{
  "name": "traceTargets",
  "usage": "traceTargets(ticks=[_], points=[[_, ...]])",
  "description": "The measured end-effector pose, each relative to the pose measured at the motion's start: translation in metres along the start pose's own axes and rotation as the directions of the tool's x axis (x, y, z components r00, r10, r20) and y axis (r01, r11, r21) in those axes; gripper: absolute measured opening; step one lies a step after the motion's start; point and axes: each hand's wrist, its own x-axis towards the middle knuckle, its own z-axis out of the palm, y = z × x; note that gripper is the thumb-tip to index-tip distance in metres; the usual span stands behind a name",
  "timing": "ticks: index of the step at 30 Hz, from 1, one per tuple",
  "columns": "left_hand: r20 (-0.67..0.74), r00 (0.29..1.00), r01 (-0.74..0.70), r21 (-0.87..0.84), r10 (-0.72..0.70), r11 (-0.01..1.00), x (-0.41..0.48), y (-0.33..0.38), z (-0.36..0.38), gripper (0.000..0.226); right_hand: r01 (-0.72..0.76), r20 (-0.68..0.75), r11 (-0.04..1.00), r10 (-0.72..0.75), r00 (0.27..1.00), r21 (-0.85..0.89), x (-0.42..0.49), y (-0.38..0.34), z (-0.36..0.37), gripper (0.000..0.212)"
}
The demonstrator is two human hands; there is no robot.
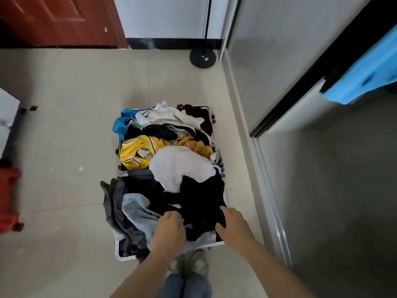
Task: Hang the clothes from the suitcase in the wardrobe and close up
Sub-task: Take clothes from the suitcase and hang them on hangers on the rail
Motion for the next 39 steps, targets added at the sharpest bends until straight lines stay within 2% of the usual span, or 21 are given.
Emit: traceTargets(ticks=[4, 7, 9, 11, 14, 17, 19, 21, 22, 23, 24, 25, 26, 27, 28, 30, 32, 35, 37, 38, 39], points=[[0.034, 0.999, -0.004, 0.007, 0.004, 1.0, 0.053, -0.047, 0.07, 0.029, -0.001, 0.07, 0.993, 0.01, 0.997, -0.12, 0.061, 0.046, 0.067, 0.054], [0.113, 0.994, 0.001, 0.111, -0.013, 0.994, 0.099, -0.076, 0.115, 0.044, 0.037, 0.097, 0.965, -0.013, 0.995, -0.259, 0.121, 0.076, 0.095, 0.055], [0.131, 0.991, 0.011, 0.218, -0.04, 0.976, 0.133, -0.087, 0.138, 0.052, 0.054, 0.068, 0.943, -0.034, 0.997, -0.329, 0.166, 0.089, 0.103, 0.054], [0.063, 0.997, 0.03, 0.208, -0.044, 0.978, 0.167, -0.092, 0.153, 0.056, 0.059, -0.006, 0.937, -0.065, 0.998, -0.344, 0.209, 0.094, 0.104, 0.056], [-0.142, 0.99, -0.004, 0.006, 0.004, 1.0, 0.219, -0.099, 0.166, 0.061, 0.077, -0.159, 0.965, -0.119, 0.98, -0.25, 0.266, 0.088, 0.098, 0.063], [-0.391, 0.917, -0.145, -0.135, 0.082, 0.98, 0.269, -0.097, 0.165, 0.073, 0.108, -0.256, 0.994, -0.108, 0.961, -0.013, 0.32, 0.073, 0.093, 0.085], [-0.487, 0.868, -0.185, -0.135, 0.098, 0.973, 0.297, -0.092, 0.153, 0.084, 0.092, -0.266, 0.995, -0.078, 0.961, 0.041, 0.345, 0.061, 0.092, 0.096], [-0.507, 0.847, -0.21, -0.044, 0.159, 0.977, 0.319, -0.09, 0.138, 0.091, 0.053, -0.227, 0.998, -0.044, 0.973, 0.032, 0.359, 0.048, 0.093, 0.086], [-0.473, 0.864, -0.196, 0.004, 0.175, 0.981, 0.329, -0.091, 0.131, 0.094, 0.023, -0.177, 0.997, -0.011, 0.984, 0.067, 0.362, 0.039, 0.092, 0.08], [-0.417, 0.894, -0.156, 0.052, 0.164, 0.986, 0.336, -0.091, 0.123, 0.096, 0.013, -0.129, 0.984, 0.01, 0.992, 0.177, 0.363, 0.032, 0.093, 0.074], [-0.358, 0.924, -0.104, 0.094, 0.131, 0.99, 0.342, -0.092, 0.114, 0.092, 0.013, -0.08, 0.937, 0.016, 0.997, 0.35, 0.363, 0.023, 0.094, 0.063], [-0.314, 0.946, -0.053, 0.109, 0.085, 0.993, 0.344, -0.092, 0.107, 0.082, 0.019, -0.04, 0.843, 0.003, 0.999, 0.537, 0.36, 0.015, 0.096, 0.042], [-0.281, 0.959, -0.014, 0.102, 0.042, 0.995, 0.343, -0.092, 0.099, 0.066, -0.012, 0.007, 0.718, 0.011, 1.0, 0.696, 0.354, 0.006, 0.095, 0.018], [-0.264, 0.965, 0.011, 0.061, 0.005, 0.998, 0.339, -0.092, 0.091, 0.049, -0.047, 0.041, 0.59, 0.025, 0.999, 0.806, 0.349, -0.001, 0.092, 0.008], [-0.252, 0.967, 0.031, -0.023, -0.036, 0.999, 0.33, -0.089, 0.079, 0.039, -0.069, 0.05, 0.484, 0.053, 0.997, 0.873, 0.341, -0.01, 0.086, 0.012], [-0.246, 0.964, 0.019, -0.322, -0.103, 0.947, 0.311, -0.082, 0.062, 0.036, -0.066, 0.037, 0.277, 0.107, 0.994, 0.959, 0.324, -0.021, 0.072, 0.015], [-0.285, 0.945, -0.049, -0.608, -0.16, 0.792, 0.286, -0.065, 0.035, 0.031, -0.043, 0.036, 0.137, 0.051, 0.998, 0.99, 0.302, -0.037, 0.05, 0.014], [-0.403, 0.891, -0.185, -0.741, -0.208, 0.646, 0.232, -0.034, -0.012, 0.018, -0.037, 0.044, 0.144, -0.044, 0.998, 0.989, 0.261, -0.071, 0.004, 0.028], [-0.461, 0.868, -0.25, -0.729, -0.187, 0.637, 0.189, -0.014, -0.052, 0.019, -0.034, 0.044, 0.174, -0.052, 0.998, 0.984, 0.223, -0.1, -0.038, 0.06], [-0.493, 0.851, -0.286, -0.722, -0.179, 0.63, 0.167, -0.002, -0.074, 0.023, -0.034, 0.046, 0.182, -0.057, 0.997, 0.983, 0.204, -0.111, -0.057, 0.066], [-0.525, 0.832, -0.322, -0.723, -0.181, 0.612, 0.151, 0.007, -0.094, 0.026, -0.025, 0.039, 0.191, -0.072, 0.997, 0.981, 0.186, -0.121, -0.076, 0.062]])
